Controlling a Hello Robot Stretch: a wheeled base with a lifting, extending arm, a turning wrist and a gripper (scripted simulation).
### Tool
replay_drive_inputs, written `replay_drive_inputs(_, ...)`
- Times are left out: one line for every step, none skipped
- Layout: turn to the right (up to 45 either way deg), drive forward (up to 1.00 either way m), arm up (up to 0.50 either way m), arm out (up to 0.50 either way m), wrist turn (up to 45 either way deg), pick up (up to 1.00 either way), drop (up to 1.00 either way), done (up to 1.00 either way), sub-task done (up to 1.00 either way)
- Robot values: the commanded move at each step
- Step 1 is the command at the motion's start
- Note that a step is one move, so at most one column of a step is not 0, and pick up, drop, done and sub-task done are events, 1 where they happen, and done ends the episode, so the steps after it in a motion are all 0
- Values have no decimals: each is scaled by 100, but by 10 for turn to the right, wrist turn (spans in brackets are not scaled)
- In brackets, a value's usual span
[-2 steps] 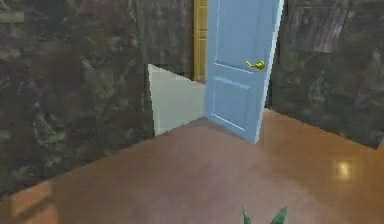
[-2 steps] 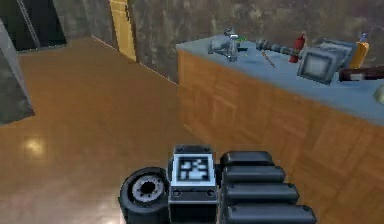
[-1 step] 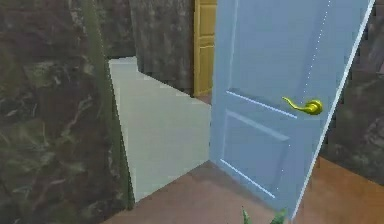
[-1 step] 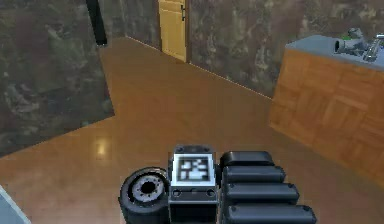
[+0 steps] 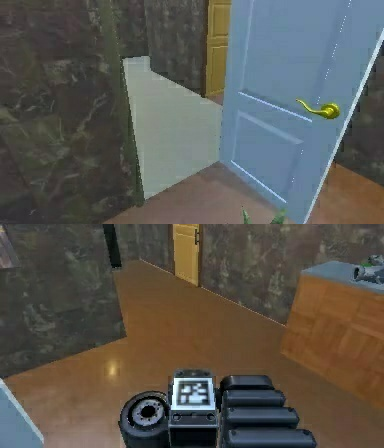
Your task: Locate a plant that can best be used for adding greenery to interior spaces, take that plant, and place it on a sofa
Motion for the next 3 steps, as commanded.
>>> replay_drive_inputs(0, 100, 0, 0, 0, 0, 0, 0, 0)
replay_drive_inputs(-30, 0, 0, 0, 0, 0, 0, 0, 0)
replay_drive_inputs(0, 25, 0, 0, 0, 0, 0, 0, 0)
